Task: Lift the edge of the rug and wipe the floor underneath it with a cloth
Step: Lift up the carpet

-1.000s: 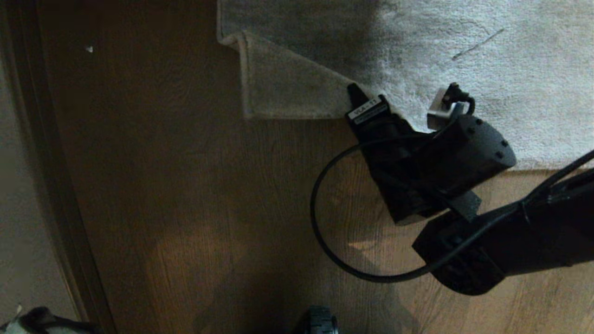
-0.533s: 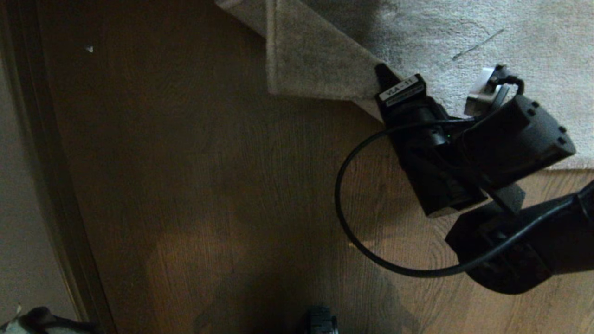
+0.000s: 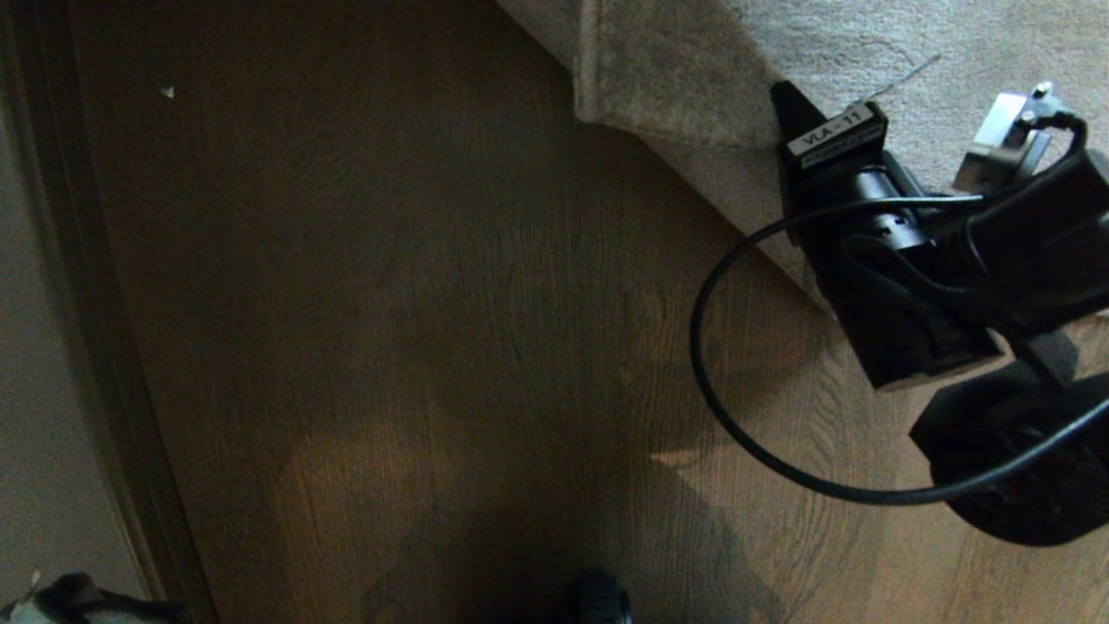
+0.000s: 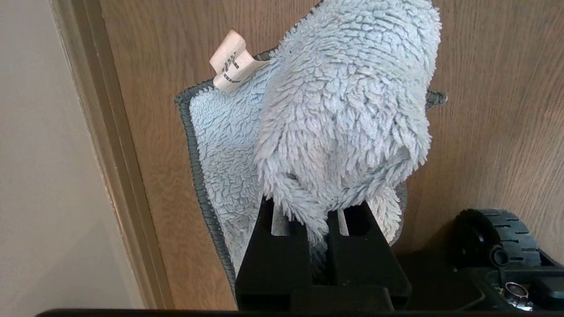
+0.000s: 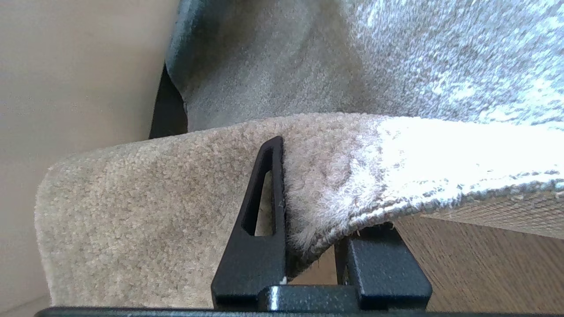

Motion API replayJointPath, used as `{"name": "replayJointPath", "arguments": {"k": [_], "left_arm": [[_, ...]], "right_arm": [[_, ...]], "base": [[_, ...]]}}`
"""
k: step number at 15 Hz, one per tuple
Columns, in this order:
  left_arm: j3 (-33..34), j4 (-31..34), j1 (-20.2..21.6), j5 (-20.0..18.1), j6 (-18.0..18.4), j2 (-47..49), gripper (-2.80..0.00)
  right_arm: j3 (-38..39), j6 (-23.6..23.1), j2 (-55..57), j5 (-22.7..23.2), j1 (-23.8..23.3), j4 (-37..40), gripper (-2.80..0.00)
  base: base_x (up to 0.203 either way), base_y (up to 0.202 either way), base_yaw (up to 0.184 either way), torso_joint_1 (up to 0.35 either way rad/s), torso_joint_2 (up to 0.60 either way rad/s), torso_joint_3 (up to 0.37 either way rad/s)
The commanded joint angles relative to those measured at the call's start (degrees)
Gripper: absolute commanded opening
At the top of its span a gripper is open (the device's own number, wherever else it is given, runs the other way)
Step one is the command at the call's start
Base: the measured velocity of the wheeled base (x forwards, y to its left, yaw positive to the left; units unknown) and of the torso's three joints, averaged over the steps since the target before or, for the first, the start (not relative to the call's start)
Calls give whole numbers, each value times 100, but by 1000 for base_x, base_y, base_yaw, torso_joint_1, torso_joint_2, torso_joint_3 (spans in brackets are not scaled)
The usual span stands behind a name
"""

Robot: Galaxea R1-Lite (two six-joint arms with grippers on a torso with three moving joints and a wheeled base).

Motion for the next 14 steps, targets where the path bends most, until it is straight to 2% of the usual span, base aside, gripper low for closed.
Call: {"name": "replayJointPath", "arguments": {"k": [1,7,10,14], "left_arm": [[1,-2,1,-2,3,0,-280],[-1,6,1,-2,31,0,-280],[-1,6,1,-72,339,0,-280],[-5,6,1,-89,409,0,-280]], "right_arm": [[-10,23,-89,-3,-5,-267,-280],[-52,23,-98,155,-5,-267,-280],[-58,23,-71,243,-13,-267,-280],[-26,23,25,329,-6,-267,-280]], "base": [[0,0,0,0,0,0],[0,0,0,0,0,0],[0,0,0,0,0,0],[0,0,0,0,0,0]]}}
